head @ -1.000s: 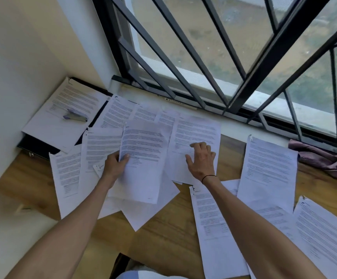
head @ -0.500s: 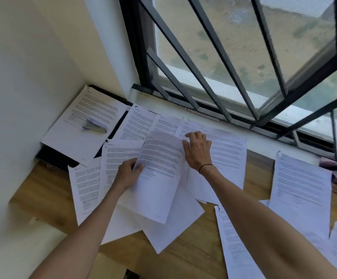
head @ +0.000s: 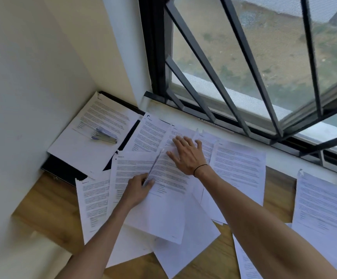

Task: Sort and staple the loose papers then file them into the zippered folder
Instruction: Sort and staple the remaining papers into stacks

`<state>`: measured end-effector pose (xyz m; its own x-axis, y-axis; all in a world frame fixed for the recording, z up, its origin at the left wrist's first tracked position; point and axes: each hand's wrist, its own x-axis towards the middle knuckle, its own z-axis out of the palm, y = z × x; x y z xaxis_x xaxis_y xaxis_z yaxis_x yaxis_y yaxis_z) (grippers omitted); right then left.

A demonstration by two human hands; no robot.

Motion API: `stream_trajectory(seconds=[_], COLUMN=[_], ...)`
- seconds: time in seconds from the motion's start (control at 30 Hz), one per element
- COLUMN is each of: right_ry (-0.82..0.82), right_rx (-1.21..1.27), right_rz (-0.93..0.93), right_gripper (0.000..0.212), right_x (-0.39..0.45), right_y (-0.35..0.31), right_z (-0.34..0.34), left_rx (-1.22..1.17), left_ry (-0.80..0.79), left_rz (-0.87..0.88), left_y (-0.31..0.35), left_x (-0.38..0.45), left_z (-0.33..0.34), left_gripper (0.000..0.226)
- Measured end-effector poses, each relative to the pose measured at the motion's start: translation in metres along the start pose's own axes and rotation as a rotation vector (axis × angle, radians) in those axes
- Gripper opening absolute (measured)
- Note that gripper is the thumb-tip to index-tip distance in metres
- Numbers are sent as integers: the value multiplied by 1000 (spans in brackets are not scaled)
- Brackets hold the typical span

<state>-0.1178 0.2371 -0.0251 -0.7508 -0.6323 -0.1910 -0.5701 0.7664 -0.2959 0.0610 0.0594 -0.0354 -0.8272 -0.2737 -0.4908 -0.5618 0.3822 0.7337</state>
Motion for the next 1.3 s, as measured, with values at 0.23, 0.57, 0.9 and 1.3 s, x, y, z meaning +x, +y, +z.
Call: stream_trajectory(seconds=[0.23,0.57,0.9,1.3], right_ry=[76,2,-119,-151], right_rx=[1,134,37,47], right_rz=[-16,-250,-435,-244], right_gripper=[74,83,82,39], right_x=[4,30,27,40], right_y=[-8,-41,-87,-125], right_z=[1,-10,7,17], left_rx=[-83,-272,-301,-268], left_ry=[-13,29,122,308], left_rz=[-9,-30,-104,-83], left_y=[-3,-15,-56,-56], left_x=[6,-11,-59,-63], left_z=[-4,-22,-32,-21], left_gripper=[8,25,17,41])
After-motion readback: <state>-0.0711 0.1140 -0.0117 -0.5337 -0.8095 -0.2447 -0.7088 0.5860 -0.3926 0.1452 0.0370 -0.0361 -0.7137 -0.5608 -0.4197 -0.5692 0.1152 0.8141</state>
